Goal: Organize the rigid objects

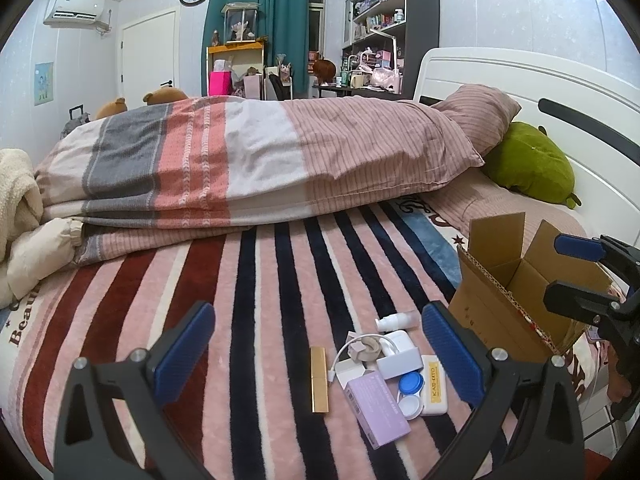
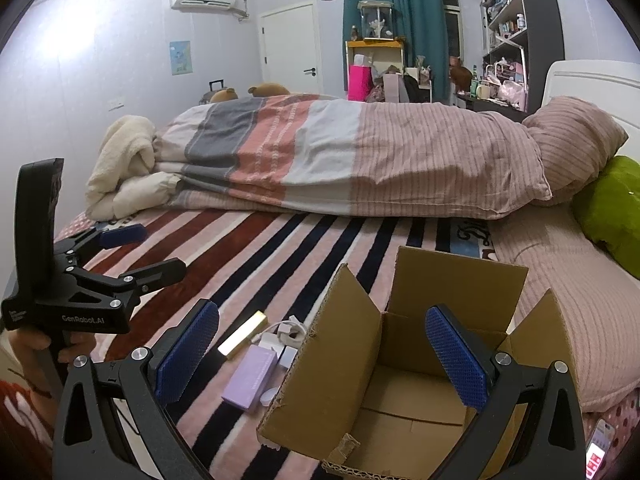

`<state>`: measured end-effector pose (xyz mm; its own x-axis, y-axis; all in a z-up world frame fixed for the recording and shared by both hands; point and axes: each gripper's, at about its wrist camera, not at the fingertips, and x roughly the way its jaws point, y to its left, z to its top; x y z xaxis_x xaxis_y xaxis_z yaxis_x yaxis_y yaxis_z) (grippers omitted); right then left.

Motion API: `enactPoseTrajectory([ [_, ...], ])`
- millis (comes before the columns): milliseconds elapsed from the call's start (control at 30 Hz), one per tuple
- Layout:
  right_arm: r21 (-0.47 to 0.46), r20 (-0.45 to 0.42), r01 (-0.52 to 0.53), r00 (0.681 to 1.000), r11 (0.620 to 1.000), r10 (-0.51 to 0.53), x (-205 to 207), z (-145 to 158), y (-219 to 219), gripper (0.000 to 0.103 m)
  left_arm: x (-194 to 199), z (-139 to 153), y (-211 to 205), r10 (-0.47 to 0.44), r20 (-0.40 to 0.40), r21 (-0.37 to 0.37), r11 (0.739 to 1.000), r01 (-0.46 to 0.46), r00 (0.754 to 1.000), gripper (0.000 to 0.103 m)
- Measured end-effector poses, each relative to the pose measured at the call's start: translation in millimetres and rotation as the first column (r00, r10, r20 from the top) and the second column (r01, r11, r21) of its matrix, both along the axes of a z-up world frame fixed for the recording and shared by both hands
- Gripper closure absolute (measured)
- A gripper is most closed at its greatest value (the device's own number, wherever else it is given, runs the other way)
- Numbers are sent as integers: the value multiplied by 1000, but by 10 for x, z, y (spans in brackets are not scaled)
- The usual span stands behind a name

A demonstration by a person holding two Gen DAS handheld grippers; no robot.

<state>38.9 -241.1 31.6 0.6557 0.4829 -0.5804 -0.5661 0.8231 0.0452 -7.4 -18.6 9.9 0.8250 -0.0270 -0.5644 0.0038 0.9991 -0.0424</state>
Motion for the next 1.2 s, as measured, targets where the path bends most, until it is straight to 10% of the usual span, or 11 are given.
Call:
enactPoseTrajectory([
  [533,-48,66,15,998,999,-11,-187,35,107,0,1,-4,88,-1,-5,-14,1000,1,1000,0],
  [767,-175,74,-79,993,981,93,-365,-94,647,22,-5,-141,386,33,-25,-16,999,-33,999,0],
  [933,-203,-99,-179,982,963,162,-274,-463,1016,44,10,-325,636,85,-55,1,996,-85,995,0],
  [1200,-314,-126,-234,971,920,204,-290,-849,1351,50,51,-737,810,81,-123,9,997,-81,989,0],
])
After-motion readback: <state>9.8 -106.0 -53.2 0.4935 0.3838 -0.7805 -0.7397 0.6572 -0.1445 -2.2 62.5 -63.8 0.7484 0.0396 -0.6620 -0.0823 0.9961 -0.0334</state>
